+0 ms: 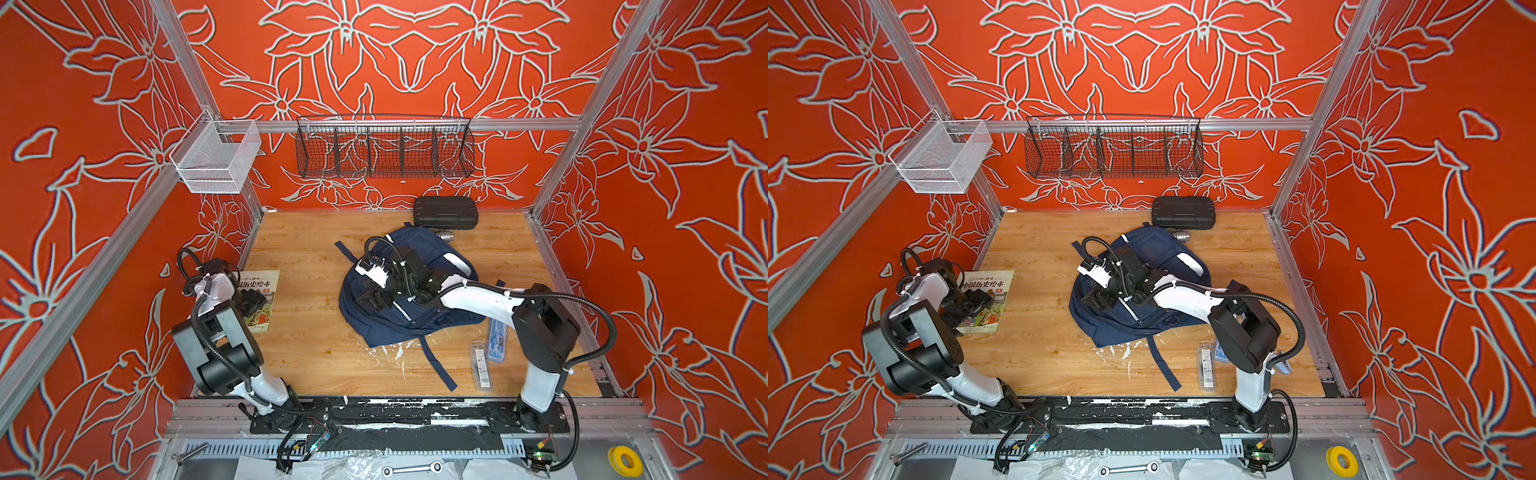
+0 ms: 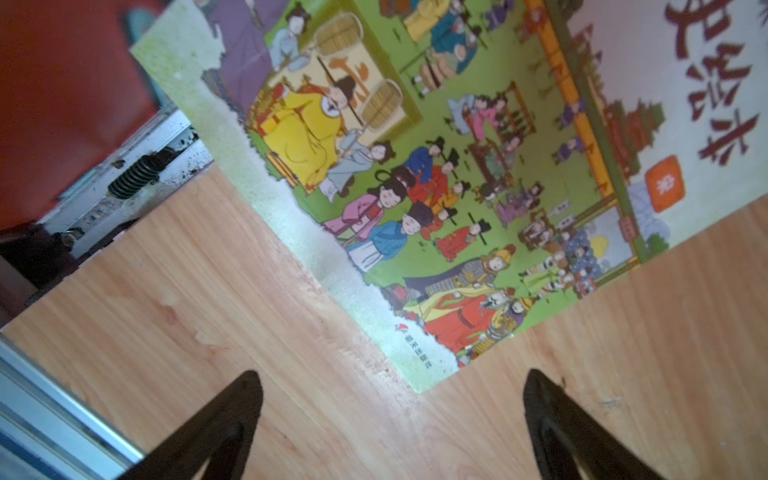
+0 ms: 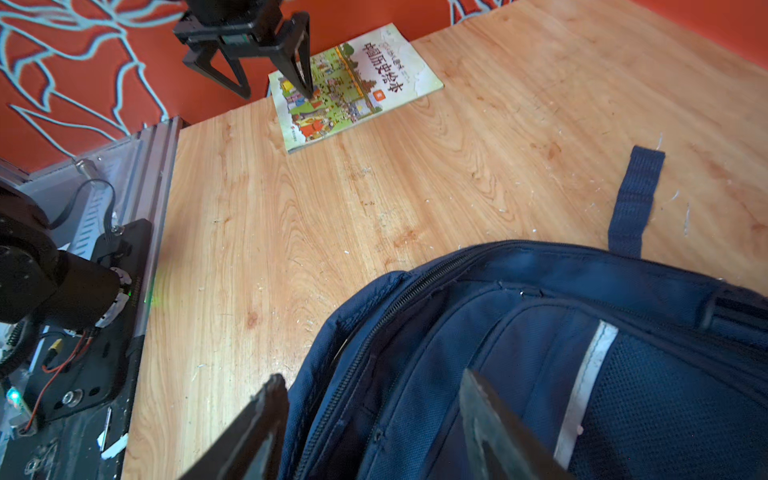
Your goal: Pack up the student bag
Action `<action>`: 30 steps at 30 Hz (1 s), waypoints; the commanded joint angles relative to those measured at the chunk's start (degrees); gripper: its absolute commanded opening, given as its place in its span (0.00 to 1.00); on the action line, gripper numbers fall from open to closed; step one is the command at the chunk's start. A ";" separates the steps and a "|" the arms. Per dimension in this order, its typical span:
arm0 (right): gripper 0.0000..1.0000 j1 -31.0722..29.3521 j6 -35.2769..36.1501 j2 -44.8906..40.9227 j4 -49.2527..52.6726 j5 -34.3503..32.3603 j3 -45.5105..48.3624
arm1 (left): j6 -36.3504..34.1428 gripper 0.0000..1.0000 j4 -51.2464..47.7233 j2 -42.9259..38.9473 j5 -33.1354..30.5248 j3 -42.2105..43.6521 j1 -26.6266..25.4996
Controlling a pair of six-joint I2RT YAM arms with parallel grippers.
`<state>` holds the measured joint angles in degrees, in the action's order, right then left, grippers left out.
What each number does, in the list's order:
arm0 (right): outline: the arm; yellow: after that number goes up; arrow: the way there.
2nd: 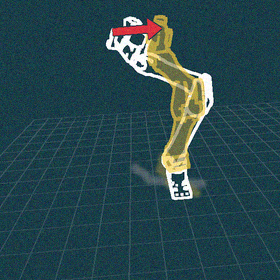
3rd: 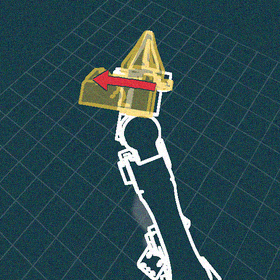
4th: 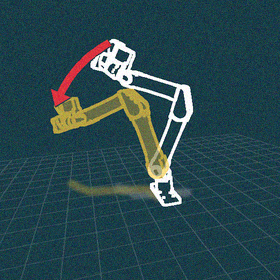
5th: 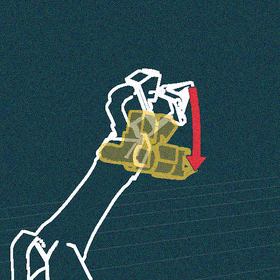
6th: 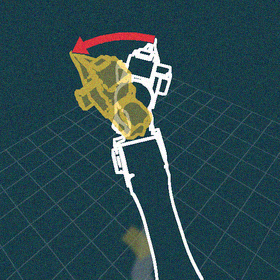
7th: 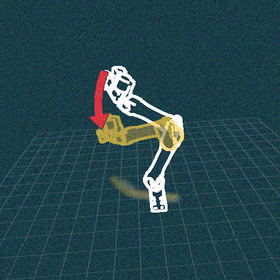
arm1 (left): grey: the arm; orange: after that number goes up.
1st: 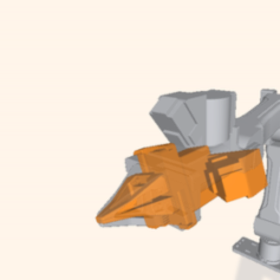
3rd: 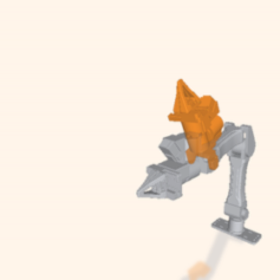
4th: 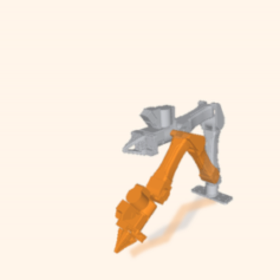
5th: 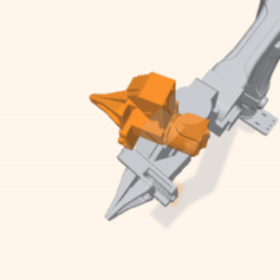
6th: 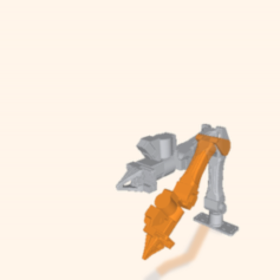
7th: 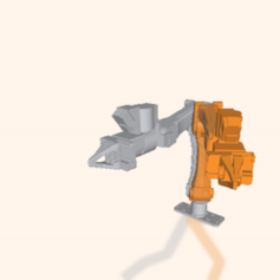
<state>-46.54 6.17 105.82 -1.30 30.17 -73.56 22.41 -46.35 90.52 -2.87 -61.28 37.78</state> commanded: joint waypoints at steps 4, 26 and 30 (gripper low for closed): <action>0.68 0.40 1.97 2.80 4.03 1.63 -4.03 | 6.61 0.98 4.63 -0.25 2.48 1.93 1.96; 0.68 2.42 1.80 3.81 5.74 2.77 -5.81 | 6.06 0.31 9.88 12.29 14.69 6.41 0.60; 0.68 2.86 1.59 4.24 5.92 3.04 -6.31 | 6.22 0.19 9.62 10.91 16.43 7.43 -1.48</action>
<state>-44.21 7.88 108.66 4.08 31.97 -78.15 28.53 -36.95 98.04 8.49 -57.41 37.78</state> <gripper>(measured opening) 0.684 0.201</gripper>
